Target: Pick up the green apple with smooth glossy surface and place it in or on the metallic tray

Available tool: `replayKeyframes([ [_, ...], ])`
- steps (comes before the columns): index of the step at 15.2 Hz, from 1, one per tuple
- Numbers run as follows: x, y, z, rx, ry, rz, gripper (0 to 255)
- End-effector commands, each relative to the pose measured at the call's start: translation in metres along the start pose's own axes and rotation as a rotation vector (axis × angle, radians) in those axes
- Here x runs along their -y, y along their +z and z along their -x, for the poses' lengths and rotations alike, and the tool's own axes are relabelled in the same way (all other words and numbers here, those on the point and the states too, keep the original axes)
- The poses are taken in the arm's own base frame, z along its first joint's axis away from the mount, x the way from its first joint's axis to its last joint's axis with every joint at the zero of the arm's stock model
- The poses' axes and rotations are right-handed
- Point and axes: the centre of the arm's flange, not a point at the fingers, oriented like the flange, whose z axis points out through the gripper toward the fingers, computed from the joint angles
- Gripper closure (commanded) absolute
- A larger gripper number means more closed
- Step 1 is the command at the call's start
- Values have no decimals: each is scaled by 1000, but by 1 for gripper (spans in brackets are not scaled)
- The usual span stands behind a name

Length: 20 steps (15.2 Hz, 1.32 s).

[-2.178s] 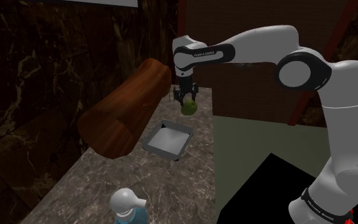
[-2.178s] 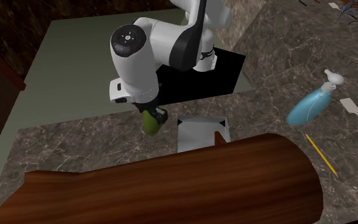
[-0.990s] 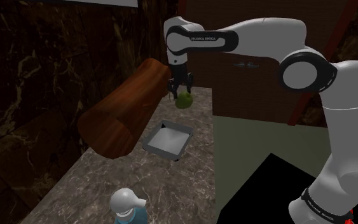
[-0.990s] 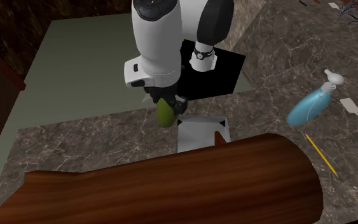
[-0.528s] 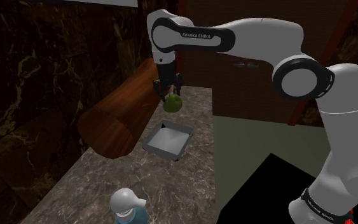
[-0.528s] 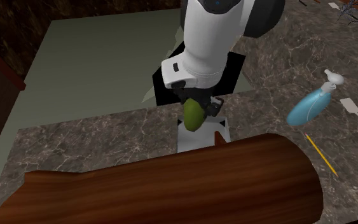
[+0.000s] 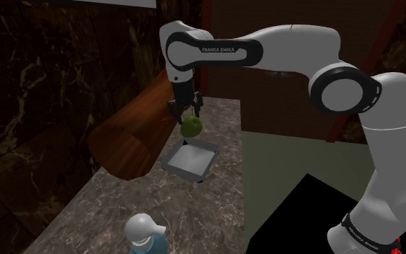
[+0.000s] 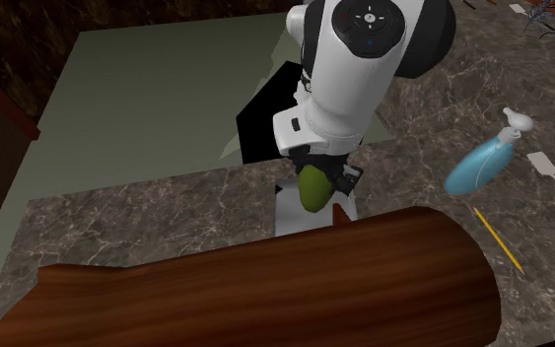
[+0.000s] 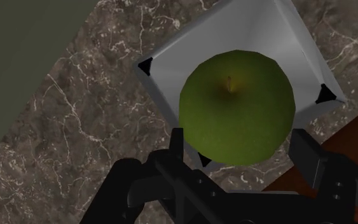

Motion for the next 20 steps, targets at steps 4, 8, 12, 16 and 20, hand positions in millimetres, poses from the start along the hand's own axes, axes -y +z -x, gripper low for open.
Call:
replayKeyframes([
  [4,4,26,-4,-1,0,0,255],
  [8,6,47,-7,-1,0,0,255],
  [12,8,67,-10,-1,0,0,255],
  [16,9,71,-10,-1,0,0,255],
  [20,9,71,-10,-1,0,0,255],
])
